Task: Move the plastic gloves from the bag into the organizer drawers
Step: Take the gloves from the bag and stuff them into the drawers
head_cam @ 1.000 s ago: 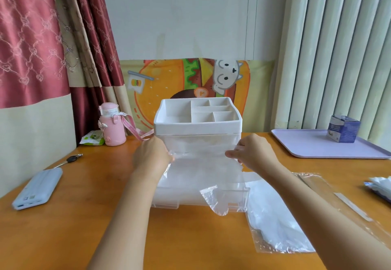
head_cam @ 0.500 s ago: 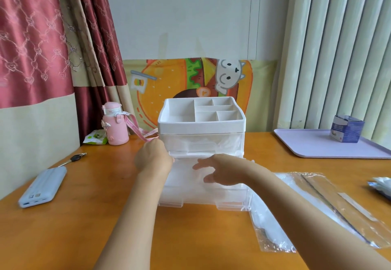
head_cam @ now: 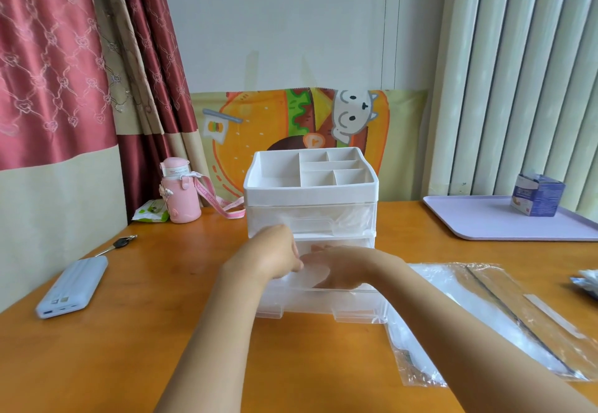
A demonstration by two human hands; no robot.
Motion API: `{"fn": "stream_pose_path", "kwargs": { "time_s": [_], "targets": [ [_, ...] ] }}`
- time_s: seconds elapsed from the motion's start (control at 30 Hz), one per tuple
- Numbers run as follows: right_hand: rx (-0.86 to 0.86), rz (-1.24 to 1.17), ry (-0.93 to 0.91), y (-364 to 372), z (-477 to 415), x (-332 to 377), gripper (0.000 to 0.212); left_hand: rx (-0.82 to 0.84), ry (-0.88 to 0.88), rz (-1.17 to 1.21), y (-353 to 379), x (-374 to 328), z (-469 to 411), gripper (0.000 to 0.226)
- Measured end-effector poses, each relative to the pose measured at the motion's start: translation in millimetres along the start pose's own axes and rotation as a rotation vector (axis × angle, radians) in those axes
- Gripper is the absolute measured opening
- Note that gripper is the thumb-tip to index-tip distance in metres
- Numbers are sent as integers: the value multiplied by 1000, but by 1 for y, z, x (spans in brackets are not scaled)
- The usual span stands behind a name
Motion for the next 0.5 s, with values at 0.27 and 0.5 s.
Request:
{"fn": "stream_pose_path", "kwargs": {
  "time_s": [0.27,0.5],
  "targets": [
    [44,22,11,1,-1,-2,60,160,-63,-128,34,11,-26,35],
    [-180,-142,162,-12,23,7,63,178,-122,-108,37,15,-30,49]
  ]
}}
Point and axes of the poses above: each hand's wrist, its own z-axis away from the middle knuckle, its own y-axis out of the palm, x = y × z, the point moved 4 cm from there along -z, towards the middle knuckle, and after that the axes turned 14 degrees about -y, right-handed, at the moved point
